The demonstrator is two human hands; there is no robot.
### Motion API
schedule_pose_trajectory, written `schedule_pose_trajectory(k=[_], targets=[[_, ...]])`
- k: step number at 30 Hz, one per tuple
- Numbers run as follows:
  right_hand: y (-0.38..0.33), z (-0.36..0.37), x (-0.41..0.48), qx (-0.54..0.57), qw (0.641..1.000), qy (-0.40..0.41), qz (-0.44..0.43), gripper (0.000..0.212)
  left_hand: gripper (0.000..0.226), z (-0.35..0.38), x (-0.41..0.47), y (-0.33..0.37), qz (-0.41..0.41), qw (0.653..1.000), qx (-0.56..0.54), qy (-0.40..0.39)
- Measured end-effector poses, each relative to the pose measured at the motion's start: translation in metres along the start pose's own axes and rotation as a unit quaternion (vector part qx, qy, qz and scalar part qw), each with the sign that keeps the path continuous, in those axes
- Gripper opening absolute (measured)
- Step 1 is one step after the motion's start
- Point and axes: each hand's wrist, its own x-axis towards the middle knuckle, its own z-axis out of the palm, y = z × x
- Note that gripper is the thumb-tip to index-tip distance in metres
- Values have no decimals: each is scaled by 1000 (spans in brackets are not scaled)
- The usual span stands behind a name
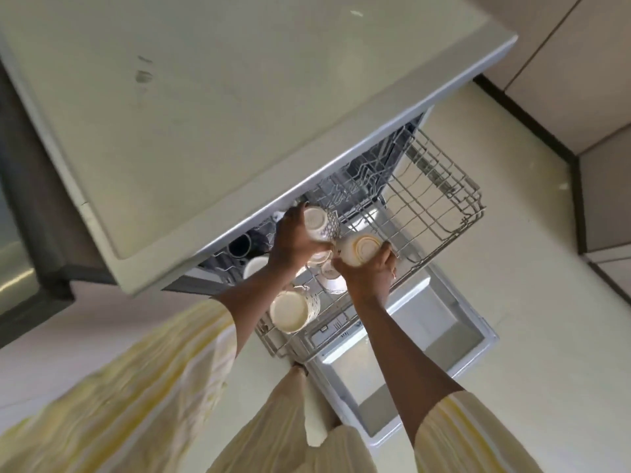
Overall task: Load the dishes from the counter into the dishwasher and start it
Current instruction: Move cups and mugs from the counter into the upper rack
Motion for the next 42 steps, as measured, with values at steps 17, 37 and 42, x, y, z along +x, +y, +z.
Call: schedule_pose_trajectory(k=[17,37,42], targets=[[10,55,58,20,977,43,209,115,102,67,73,-4,6,953,283,-111],[8,21,-4,-153,987,-49,11,77,61,29,-20,-16,92,963,248,-47],[-3,9,-53,-199,971,-91,-98,65,60,1,-79,-9,81,976,203,3]])
